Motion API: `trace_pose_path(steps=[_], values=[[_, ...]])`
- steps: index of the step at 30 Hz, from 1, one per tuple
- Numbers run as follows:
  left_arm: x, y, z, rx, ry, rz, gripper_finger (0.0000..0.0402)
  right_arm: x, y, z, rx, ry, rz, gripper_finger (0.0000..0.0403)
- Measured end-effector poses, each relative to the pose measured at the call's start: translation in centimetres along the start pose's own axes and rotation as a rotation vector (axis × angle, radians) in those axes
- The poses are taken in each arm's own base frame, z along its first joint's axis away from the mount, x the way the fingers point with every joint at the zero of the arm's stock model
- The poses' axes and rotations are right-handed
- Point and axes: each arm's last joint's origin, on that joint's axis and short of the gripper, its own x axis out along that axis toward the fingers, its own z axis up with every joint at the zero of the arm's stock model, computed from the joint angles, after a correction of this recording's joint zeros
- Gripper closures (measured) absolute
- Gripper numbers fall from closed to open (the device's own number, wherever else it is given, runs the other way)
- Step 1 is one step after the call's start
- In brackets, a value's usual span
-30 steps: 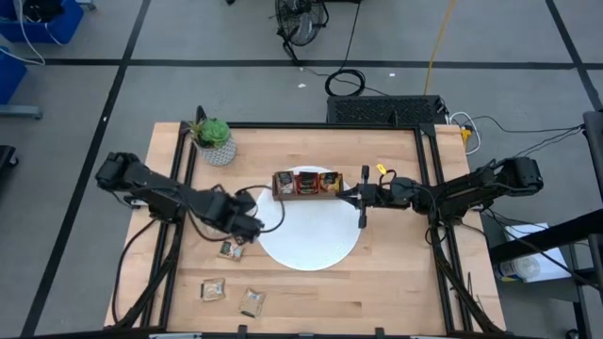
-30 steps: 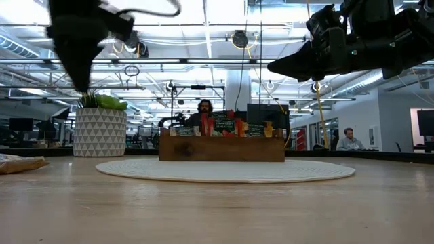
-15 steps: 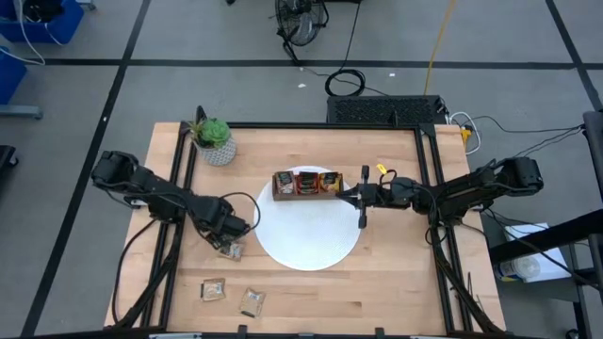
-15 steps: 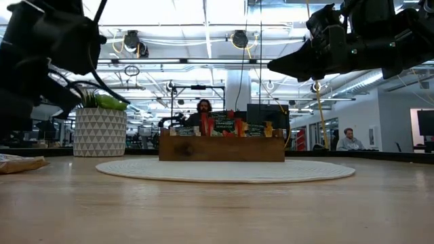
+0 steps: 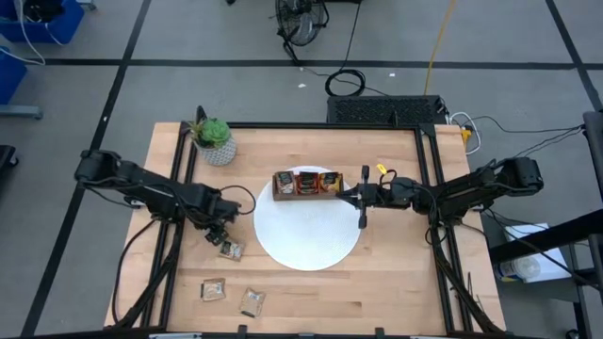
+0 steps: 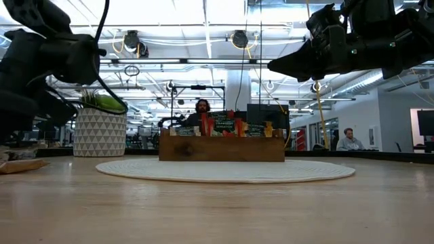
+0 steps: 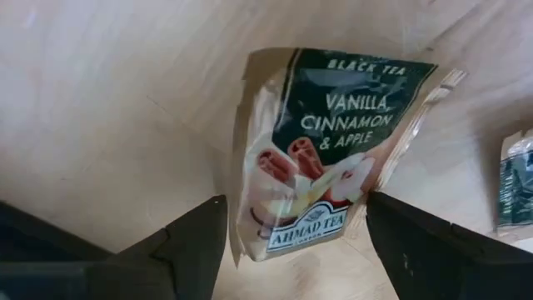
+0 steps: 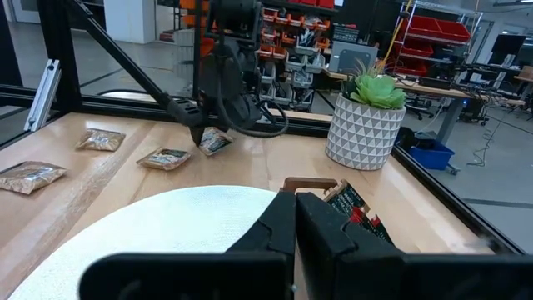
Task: Pick & Place Tea
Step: Put the brown tea bag into the left section of the wooden organizer
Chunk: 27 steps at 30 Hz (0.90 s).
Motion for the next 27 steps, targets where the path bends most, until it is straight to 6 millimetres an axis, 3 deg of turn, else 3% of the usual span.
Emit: trace_pose_path(steps=[5,9,12,18,22,27], values=[[0.2,0.3,0.1,-0.033,-0.01,0.009,0.0131,0.0,0.0,0.0,-0.001,0.0,0.0,0.0403],[-0.3,-0.2,0.3,-0.026,-0.033,0.006,0.0169,0.0,0.0,0.0,-0.002,0.0,0.0,0.0403],[-1.2,-1.0,0.9,-0.006,-0.101,-0.01,0.0222,0.0,0.0,0.0,-0.003,0.0,-0.001,0.0403],[-3.8,-2.8,1.7,0.1,-0.207,-0.046,0.0376,0.0,0.0,0.0,-0.003,-0.001,-0.002,0.0403],[-6.8,-4.4,2.3,0.158,-0.357,-0.047,0.0377,0.0,0.0,0.0,-0.003,-0.002,-0.003,0.0403],[-10.2,-6.4,3.8,0.239,-0.757,0.014,0.0383,0.0,0.0,0.0,-0.003,-0.001,-0.003,0.0403]])
